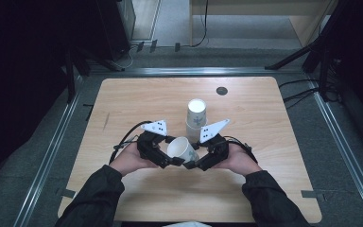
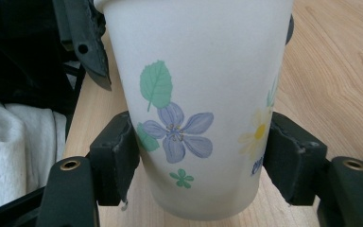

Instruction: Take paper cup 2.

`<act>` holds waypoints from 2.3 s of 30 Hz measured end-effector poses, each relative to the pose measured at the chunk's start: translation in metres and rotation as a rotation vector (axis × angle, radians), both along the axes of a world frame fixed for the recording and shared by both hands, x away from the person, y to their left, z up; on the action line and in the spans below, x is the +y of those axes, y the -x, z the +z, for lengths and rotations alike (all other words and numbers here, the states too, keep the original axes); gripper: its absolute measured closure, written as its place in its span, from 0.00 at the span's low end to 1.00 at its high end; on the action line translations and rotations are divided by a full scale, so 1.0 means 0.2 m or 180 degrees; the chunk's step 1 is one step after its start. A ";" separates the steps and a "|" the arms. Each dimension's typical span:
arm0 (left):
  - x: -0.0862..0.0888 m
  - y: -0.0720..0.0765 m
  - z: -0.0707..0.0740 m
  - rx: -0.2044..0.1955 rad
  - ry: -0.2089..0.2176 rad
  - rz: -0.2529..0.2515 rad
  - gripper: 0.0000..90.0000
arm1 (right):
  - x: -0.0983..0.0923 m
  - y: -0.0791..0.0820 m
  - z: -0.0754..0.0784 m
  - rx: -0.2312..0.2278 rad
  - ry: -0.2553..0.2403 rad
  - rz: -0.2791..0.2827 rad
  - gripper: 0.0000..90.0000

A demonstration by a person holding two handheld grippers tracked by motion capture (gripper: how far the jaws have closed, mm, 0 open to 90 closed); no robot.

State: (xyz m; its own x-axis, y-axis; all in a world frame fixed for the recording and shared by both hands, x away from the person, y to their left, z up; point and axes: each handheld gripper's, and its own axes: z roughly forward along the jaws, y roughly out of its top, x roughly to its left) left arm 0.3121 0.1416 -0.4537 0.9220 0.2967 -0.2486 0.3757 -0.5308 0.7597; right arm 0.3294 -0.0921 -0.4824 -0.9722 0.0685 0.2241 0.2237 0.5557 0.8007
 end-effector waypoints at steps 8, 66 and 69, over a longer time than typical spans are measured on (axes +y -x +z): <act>-0.01 0.00 -0.01 -0.0079 0.0029 0.0018 0.24 | 0.01 0.00 0.00 0.0000 0.0027 0.0002 0.37; 0.56 -0.15 0.10 0.0002 -0.0335 0.0924 0.28 | -0.05 -0.02 -0.03 -0.0036 0.0240 -0.0520 0.24; 0.61 -0.18 0.09 0.0028 -0.0425 0.1028 0.28 | -0.06 -0.03 -0.03 -0.0016 0.0195 -0.0534 0.24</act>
